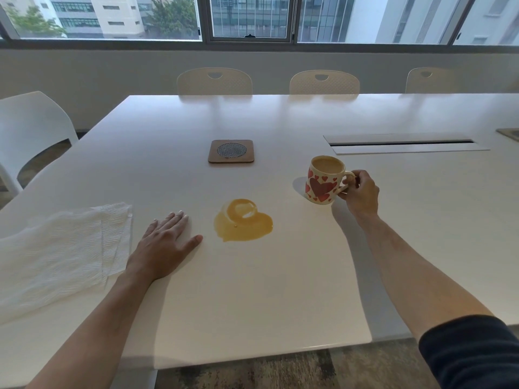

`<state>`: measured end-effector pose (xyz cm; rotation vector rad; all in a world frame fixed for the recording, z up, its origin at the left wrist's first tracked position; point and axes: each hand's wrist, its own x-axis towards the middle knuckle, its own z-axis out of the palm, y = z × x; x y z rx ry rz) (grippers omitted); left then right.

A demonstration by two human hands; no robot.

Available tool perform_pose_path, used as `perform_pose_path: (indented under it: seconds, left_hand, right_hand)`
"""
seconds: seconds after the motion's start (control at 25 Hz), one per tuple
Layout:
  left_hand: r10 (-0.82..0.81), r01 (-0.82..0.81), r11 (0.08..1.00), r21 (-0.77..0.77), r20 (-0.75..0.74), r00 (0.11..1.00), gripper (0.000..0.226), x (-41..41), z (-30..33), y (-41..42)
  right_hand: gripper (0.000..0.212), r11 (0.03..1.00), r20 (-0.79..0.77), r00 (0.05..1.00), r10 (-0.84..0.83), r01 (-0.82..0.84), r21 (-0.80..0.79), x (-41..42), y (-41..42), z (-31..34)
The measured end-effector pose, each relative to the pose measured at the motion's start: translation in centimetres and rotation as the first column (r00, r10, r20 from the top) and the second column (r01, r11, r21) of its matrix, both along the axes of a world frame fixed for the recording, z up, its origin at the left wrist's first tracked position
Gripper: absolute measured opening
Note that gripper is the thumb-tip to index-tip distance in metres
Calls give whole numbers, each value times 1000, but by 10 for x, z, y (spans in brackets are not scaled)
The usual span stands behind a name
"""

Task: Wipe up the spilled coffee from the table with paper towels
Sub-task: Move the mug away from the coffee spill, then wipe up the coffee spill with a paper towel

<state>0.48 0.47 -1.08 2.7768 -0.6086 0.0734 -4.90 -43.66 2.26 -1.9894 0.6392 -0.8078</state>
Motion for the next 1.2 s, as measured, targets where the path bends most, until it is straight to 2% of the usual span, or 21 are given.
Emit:
perform_pose_path:
  seconds: [0.16,0.32,0.44,0.56,0.64,0.72,0.88,1.0,1.2]
  left_hand:
    - [11,-11,1000,-13,-2,1000,91,-2,1,0]
    - [19,-19,999,-34,10,1000,78,-7,4,0]
    - [25,-23,997,-69,32,999,70,-7,3,-1]
    - [50,-29,988,-149,142,989,47,-11,4,1]
    - [94,-46,979,-197,241,966,35,-17,7,4]
    - [144,-76,970,-230,296,944,31,-23,9,7]
    - [213,-156,968,-199,308,927,32,-35,8,23]
    - [306,-260,948,-182,308,901,38,-39,11,43]
    - [488,-463,873,-152,268,831,38,-41,12,72]
  right_hand:
    - [25,998,-11,1000,-27,27,50,-4,1,-6]
    - [27,964,124,956,-266,268,4,-12,19,3]
    - [23,962,282,927,-249,269,-36,-17,44,21]
    - [24,974,369,909,-193,223,-38,-17,78,36]
    - [21,991,362,926,-111,131,-30,-17,108,44]
    - [16,1000,344,939,12,-11,-6,-15,140,47]
    - [8,958,188,939,287,-283,-48,-12,208,39]
    - [18,884,20,885,465,-462,-68,-8,256,23]
    - [33,725,-196,736,648,-675,-138,-7,312,1]
